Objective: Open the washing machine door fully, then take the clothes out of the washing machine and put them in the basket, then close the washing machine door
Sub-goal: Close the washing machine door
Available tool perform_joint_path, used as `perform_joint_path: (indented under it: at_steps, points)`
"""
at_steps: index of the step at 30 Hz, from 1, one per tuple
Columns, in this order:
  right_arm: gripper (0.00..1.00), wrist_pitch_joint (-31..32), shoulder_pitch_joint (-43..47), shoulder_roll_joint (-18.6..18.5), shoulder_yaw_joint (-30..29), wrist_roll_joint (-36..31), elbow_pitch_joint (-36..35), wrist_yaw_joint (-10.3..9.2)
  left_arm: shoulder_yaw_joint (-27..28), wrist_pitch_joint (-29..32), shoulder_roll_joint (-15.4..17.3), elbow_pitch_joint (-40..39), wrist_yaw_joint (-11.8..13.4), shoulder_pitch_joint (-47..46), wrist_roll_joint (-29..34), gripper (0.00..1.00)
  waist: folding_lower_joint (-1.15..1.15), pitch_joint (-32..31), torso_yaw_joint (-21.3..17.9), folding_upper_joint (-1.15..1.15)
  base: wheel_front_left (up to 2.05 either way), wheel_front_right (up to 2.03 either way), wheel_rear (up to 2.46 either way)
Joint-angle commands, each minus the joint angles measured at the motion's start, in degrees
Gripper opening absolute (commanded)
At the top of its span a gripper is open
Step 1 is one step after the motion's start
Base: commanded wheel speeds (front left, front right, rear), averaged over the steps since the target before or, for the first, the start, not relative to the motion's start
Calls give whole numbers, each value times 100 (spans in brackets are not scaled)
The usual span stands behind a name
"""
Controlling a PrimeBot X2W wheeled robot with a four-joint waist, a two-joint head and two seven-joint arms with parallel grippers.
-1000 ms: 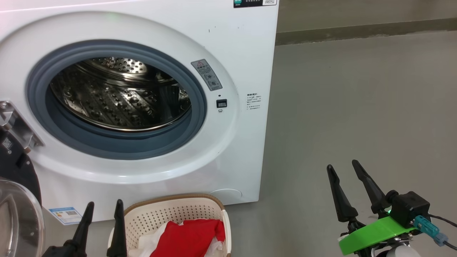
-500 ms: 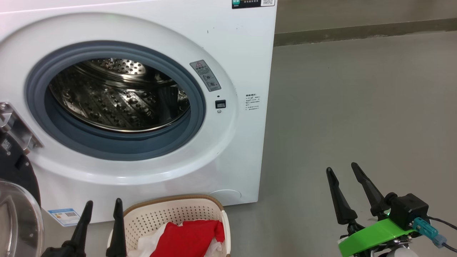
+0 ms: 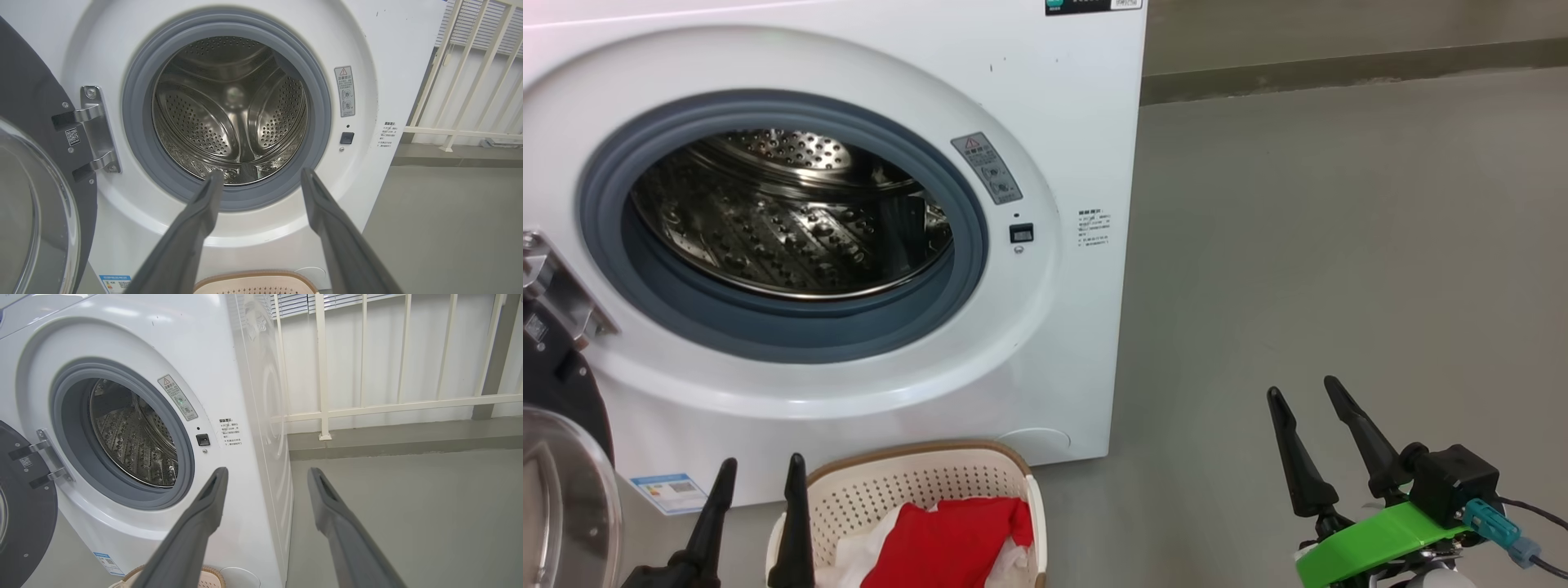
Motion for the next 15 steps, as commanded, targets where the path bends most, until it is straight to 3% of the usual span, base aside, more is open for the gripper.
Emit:
perform_joint_path:
  at_steps: [1,15]
  points:
    - [100,-37,-108,-45,146,-41,-117,2,166,-69,35,-162,36,-81,31,100,0,-1,-1,0,-122,122,0]
    - [100,-37,-144,-35,132,-57,-15,2,132,-69,35,-181,-4,-97,-36,100,0,9,5,0,-169,169,0]
